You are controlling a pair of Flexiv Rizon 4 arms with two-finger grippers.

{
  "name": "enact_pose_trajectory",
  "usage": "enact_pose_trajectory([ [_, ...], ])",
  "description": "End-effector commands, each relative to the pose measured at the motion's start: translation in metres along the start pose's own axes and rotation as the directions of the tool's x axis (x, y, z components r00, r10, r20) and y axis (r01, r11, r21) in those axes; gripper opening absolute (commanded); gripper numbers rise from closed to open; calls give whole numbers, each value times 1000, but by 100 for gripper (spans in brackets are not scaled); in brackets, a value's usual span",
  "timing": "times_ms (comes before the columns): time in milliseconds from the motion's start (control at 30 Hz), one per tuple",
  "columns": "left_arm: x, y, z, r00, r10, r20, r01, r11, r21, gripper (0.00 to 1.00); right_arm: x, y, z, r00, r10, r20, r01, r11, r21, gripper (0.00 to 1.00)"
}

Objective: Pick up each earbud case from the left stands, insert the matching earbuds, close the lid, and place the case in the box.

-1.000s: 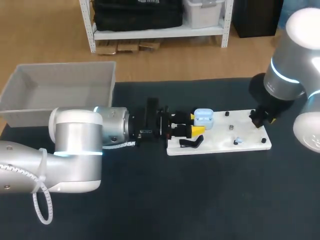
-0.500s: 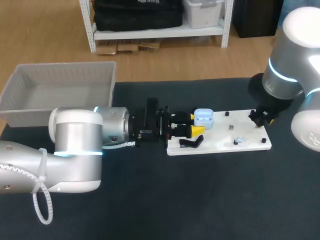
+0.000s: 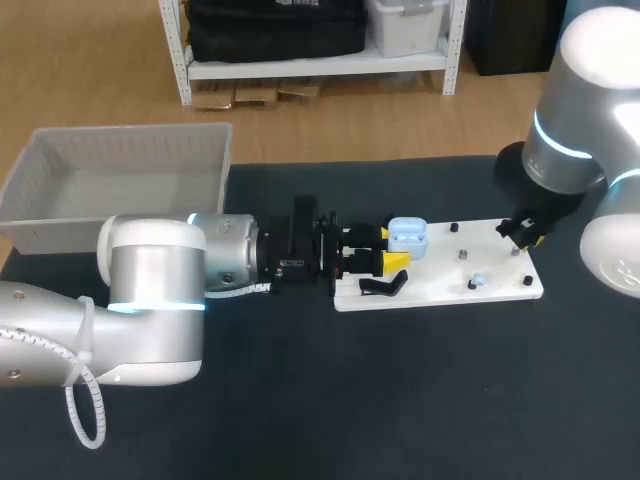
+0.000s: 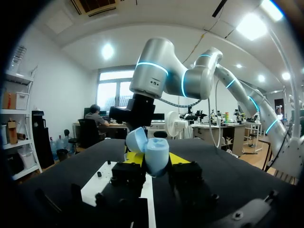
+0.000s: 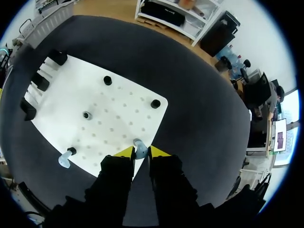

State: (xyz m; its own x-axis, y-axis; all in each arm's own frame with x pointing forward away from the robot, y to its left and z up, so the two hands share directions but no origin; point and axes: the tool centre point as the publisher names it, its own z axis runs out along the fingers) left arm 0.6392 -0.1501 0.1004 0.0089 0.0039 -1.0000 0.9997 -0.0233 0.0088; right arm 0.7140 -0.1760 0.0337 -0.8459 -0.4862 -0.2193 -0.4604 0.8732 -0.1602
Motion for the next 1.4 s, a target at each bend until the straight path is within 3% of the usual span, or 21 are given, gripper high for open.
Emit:
enact_pose_trajectory([
  [33, 0, -1, 0, 1000, 1, 2, -1, 1000, -4, 0, 5, 2, -20, 1000, 1, 0, -1, 1000, 8, 0],
  [333, 0, -1, 0, 1000, 1, 2, -1, 1000, -4, 0, 8, 12, -79, 996, 78, -38, -75, 995, 67, 0],
  [600, 0, -1, 0, 1000, 1, 2, -1, 1000, -4, 0, 15, 45, -131, 976, 189, -107, -172, 974, 150, 0],
  [767, 0, -1, 0, 1000, 1, 2, -1, 1000, -4, 0, 16, 70, -158, 964, 256, -73, -244, 960, 139, 0],
  [1067, 0, -1, 0, 1000, 1, 2, -1, 1000, -4, 0, 28, 118, -178, 964, 247, -98, -241, 968, 63, 0],
  [1400, 0, -1, 0, 1000, 1, 2, -1, 1000, -4, 0, 28, 118, -178, 964, 247, -98, -241, 968, 63, 0],
])
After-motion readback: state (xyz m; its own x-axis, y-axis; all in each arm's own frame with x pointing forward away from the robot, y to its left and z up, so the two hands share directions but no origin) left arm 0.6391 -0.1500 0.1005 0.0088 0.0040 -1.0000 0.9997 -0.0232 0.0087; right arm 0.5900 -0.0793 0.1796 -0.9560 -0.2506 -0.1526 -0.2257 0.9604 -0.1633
